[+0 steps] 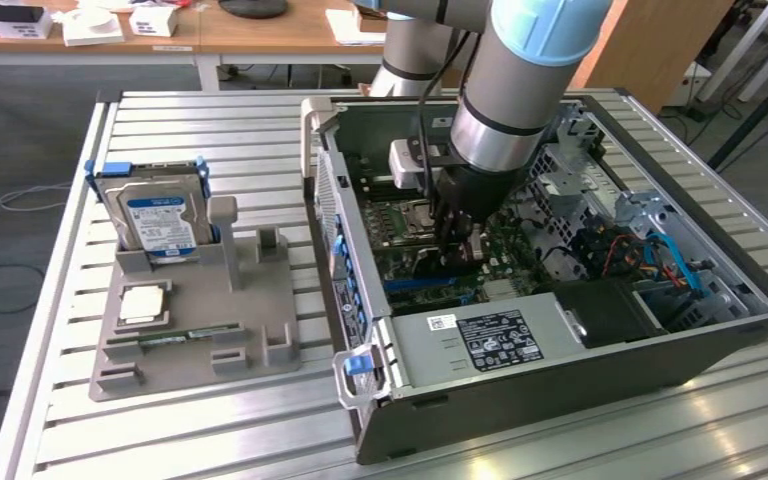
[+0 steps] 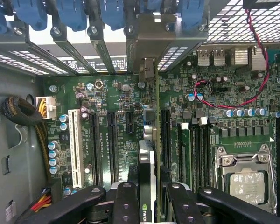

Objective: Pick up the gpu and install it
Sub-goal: 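Insert the gpu into the slot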

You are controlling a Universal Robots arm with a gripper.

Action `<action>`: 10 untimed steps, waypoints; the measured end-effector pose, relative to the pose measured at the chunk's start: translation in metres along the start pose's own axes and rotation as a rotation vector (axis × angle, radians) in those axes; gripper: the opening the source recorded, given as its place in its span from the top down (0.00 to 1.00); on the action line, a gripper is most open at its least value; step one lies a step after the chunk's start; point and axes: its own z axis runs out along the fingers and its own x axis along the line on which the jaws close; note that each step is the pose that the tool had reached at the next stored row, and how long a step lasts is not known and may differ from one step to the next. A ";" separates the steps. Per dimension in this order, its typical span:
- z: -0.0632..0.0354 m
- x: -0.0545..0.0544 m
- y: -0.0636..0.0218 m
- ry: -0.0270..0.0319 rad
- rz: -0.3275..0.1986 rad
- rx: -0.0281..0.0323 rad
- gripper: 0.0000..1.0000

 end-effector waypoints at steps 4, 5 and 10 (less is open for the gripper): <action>0.0000 0.000 0.0000 0.0001 -0.006 -0.0003 0.73; 0.0000 0.000 0.0000 0.0002 -0.009 -0.0005 0.73; 0.0000 0.000 0.0000 0.0005 -0.023 -0.0012 0.73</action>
